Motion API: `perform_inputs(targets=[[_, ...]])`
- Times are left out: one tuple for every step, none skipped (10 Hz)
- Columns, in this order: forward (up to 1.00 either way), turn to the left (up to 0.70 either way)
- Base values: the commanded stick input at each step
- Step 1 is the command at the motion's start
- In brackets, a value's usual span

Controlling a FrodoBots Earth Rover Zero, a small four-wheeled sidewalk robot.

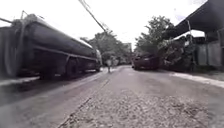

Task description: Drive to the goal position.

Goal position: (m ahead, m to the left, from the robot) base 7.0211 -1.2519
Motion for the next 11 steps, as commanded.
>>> perform_inputs(targets=[[1.00,0.00],[1.00,0.00],[1.00,0.00],[1.00,0.00],[1.00,0.00],[1.00,0.00],[1.00,0.00],[1.00,0.00],[1.00,0.00],[1.00,0.00],[1.00,0.00]])
